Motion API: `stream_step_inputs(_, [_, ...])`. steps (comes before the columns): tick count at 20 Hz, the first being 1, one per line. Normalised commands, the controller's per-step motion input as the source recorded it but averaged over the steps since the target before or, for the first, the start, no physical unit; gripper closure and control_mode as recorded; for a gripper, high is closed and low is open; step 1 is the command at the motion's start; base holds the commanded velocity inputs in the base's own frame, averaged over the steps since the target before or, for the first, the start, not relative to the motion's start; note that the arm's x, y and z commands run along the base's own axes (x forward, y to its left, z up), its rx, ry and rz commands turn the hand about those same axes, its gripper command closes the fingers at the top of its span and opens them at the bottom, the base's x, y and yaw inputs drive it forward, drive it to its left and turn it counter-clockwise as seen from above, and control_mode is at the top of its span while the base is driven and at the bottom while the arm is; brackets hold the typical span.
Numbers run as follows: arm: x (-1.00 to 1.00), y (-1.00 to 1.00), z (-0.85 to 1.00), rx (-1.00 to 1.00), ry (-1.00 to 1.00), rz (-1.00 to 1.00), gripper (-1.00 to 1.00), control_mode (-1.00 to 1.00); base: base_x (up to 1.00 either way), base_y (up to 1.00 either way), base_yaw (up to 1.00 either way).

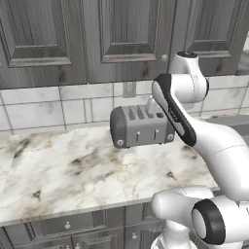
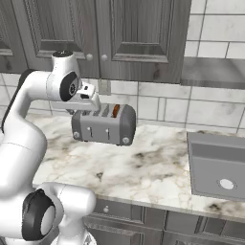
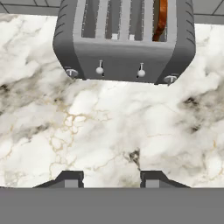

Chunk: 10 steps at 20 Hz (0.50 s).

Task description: Start the toaster. Once the lever pops up, take the bread to the plate on the dining counter.

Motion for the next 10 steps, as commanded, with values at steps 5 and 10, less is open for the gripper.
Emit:
stream_step_inputs(5, [0.00,-0.07,0.00,0.00,-0.03,0.02,-1.00,-1.00,0.00,0.00,0.00])
stream_step_inputs(10, [0.00,-0.08,-0.27,0.00,0.00,0.04,-1.00,-1.00,0.00,0.00,0.00])
